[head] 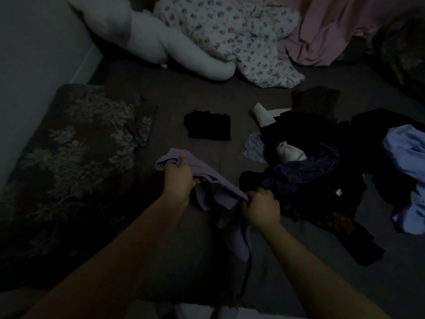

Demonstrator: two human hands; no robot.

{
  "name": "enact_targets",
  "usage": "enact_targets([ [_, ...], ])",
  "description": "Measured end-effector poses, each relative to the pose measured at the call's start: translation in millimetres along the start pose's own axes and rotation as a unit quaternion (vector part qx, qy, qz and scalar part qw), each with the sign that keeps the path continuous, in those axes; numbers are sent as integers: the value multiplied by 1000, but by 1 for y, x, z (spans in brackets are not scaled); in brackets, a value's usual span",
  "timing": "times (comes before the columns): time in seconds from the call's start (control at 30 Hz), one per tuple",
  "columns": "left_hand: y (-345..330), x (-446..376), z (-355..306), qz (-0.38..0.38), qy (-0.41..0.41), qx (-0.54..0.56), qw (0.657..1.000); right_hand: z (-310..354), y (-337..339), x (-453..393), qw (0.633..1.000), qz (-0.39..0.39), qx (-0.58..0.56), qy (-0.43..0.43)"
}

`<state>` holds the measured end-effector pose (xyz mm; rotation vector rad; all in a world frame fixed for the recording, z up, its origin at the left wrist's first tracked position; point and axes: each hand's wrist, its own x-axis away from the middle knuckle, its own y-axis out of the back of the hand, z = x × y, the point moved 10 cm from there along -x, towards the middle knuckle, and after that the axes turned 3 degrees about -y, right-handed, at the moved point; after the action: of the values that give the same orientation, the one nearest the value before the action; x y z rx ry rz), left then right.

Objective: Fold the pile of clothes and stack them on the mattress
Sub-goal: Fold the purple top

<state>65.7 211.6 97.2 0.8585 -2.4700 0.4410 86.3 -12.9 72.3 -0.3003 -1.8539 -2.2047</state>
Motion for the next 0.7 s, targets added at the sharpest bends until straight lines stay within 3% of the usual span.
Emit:
enact_targets([
  [0.13, 0, 7, -27, 18, -75, -47, 996, 3, 12, -16, 988, -55, -144, 17],
  [0.23, 1, -4, -49, 36, -96, -39, 994, 2, 47, -27, 933, -85, -349, -27],
  [0.3, 0, -10, -65, 48, -98, -17, 994, 14, 68, -31, 905, -69, -419, -10],
  [0.4, -15, -1, -67, 110, -67, 12, 992, 68, 71, -26, 902, 80, -415, 88],
  [0.47, -35, 13, -58, 184, -52, -38, 981, 98, 67, -18, 880, 148, -427, 147],
  [0.57, -47, 23, -45, 239, -46, -93, 965, 112, 71, -20, 880, 126, -427, 168],
  [0.63, -28, 10, -49, 192, -50, -77, 977, 107, 77, -23, 887, 100, -425, 153],
  [0.7, 0, -9, -50, 135, -105, -96, 981, 95, 79, -23, 873, 110, -459, 123],
])
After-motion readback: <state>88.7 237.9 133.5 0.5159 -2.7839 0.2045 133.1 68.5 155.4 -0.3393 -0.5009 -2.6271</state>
